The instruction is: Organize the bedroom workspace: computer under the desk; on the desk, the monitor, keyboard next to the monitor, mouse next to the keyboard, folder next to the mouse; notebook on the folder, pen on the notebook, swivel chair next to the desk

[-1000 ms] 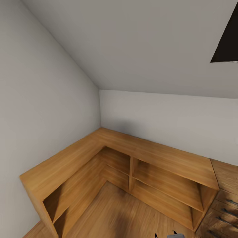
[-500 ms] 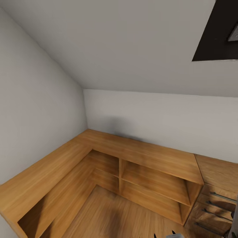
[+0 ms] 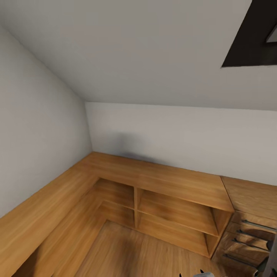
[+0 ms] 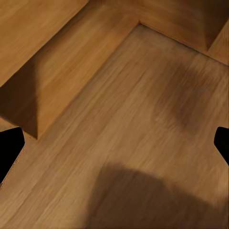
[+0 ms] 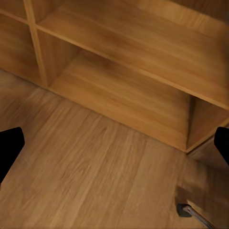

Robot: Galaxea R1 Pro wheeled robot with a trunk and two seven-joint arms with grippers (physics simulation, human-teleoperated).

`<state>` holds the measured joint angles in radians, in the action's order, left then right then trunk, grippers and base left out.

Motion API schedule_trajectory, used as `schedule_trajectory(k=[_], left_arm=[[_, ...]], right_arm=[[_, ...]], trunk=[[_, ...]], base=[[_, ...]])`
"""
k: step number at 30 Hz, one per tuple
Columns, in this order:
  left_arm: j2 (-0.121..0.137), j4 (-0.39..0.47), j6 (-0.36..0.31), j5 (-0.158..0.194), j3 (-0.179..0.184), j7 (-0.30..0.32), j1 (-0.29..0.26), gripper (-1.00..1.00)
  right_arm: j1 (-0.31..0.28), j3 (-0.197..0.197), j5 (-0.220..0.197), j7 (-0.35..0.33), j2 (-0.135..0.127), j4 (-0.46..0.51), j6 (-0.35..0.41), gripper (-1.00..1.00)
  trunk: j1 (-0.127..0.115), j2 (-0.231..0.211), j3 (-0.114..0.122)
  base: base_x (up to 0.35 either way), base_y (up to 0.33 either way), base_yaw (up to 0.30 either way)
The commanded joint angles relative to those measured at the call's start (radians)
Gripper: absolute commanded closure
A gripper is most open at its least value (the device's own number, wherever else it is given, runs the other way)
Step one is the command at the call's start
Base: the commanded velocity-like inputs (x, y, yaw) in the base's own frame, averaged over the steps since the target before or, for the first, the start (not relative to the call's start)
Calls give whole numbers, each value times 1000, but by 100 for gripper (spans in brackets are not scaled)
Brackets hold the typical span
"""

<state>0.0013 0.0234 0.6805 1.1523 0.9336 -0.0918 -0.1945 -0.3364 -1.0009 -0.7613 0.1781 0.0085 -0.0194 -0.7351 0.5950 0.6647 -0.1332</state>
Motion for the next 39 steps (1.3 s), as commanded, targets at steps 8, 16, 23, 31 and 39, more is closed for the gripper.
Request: schedule_trajectory(k=[8,16,23,31,39], left_arm=[[-3,2,-3,-2,11,-4,0,-100],[-11,1,-2,0,7,-14,0,-100],[-11,1,-2,1,5,-15,0,-100],[-10,1,-2,1,5,-14,0,-100],[-9,2,-2,1,4,-15,0,-100]], right_arm=[[-1,-7,2,-9,0,-2,1,-100],[-1,-7,2,-28,-1,-2,1,-100],[-1,-7,2,-29,-1,-2,1,-100],[-1,-7,2,-28,-1,-2,0,-100],[-1,-7,2,-28,-1,-2,1,-100]], trunk=[[1,1,-11],[1,1,-19],[1,1,-28],[1,1,-37],[1,1,-47]], base=[[149,171,-219],[40,12,-226],[245,0,-214],[49,0,-213],[21,5,-212]])
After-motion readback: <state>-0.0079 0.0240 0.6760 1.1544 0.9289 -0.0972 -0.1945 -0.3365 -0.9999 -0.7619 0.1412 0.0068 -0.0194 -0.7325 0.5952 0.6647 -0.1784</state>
